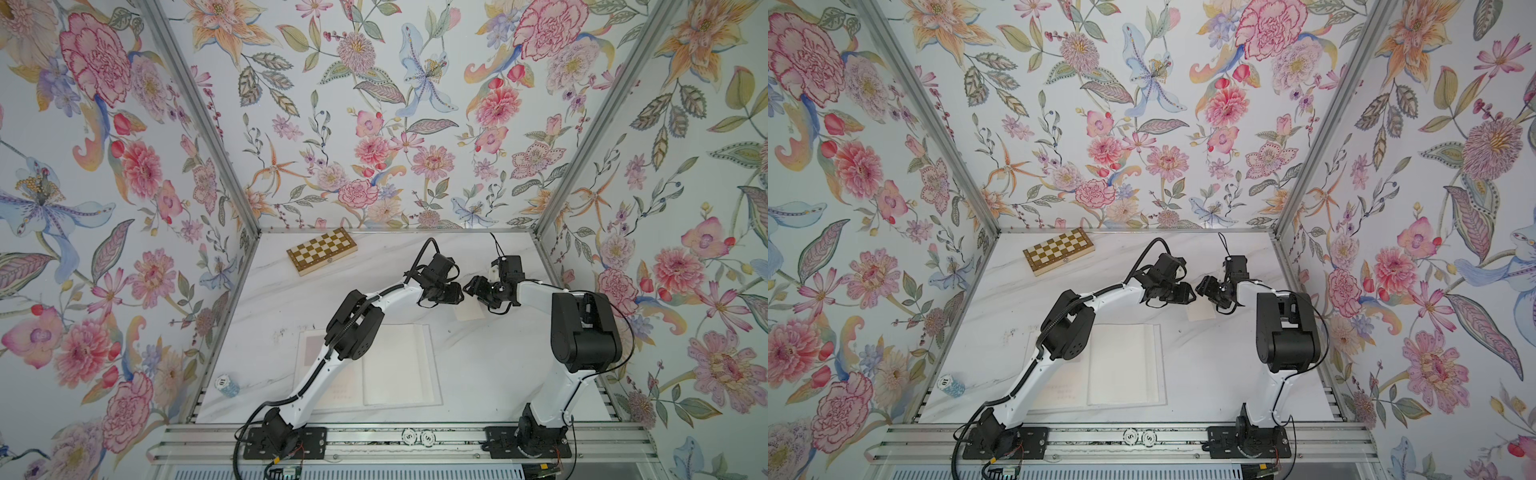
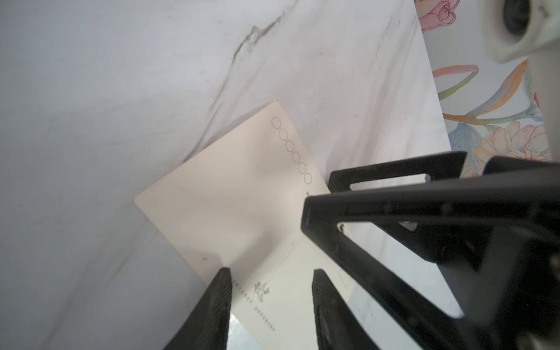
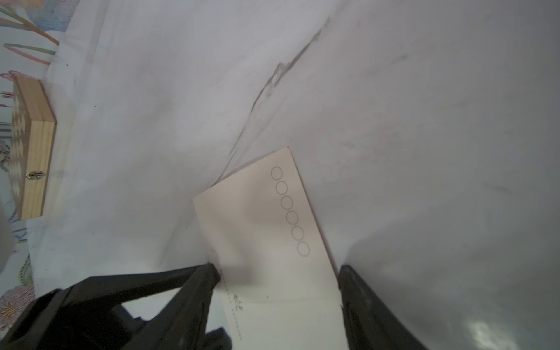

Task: Place the photos into the photo albums
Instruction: Pick up the photo at the center of the board.

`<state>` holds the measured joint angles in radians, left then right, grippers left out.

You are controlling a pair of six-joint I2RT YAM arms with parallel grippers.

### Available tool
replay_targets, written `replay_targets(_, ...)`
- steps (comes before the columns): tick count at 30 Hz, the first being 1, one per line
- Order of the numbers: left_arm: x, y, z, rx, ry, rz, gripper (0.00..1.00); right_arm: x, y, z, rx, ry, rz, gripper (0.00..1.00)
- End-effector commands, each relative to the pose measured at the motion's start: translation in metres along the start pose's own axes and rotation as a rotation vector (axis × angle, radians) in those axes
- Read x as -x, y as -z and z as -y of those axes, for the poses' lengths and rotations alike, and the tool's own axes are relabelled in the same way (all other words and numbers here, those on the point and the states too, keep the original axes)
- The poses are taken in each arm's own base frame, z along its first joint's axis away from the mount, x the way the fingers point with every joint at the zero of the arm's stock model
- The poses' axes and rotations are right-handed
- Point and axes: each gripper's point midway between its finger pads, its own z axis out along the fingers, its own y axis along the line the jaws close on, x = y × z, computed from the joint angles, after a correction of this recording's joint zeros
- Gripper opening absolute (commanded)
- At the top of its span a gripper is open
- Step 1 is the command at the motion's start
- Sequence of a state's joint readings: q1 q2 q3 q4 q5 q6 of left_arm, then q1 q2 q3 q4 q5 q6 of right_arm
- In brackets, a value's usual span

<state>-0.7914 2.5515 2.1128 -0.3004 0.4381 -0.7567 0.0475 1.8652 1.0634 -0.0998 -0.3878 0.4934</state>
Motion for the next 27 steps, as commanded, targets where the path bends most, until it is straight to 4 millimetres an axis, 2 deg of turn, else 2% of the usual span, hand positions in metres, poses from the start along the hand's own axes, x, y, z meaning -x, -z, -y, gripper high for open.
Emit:
replay_targets(1,-0.016,-0.005,-0.027,0.058,0.045,-0.044,0.43,-0.032,-0.003,-0.006,0.073,-0.084,-0.108,0.68)
replay_targets(10,-0.019,-0.003,-0.037,0.068,0.053,-0.051,0.4,-0.029,0.015,-0.022,0.182,-0.126,-0.079,0.67)
replay_targets(27,-0.025,0.002,-0.045,0.039,0.092,-0.052,0.38,-0.006,0.039,-0.047,0.456,-0.257,0.056,0.63)
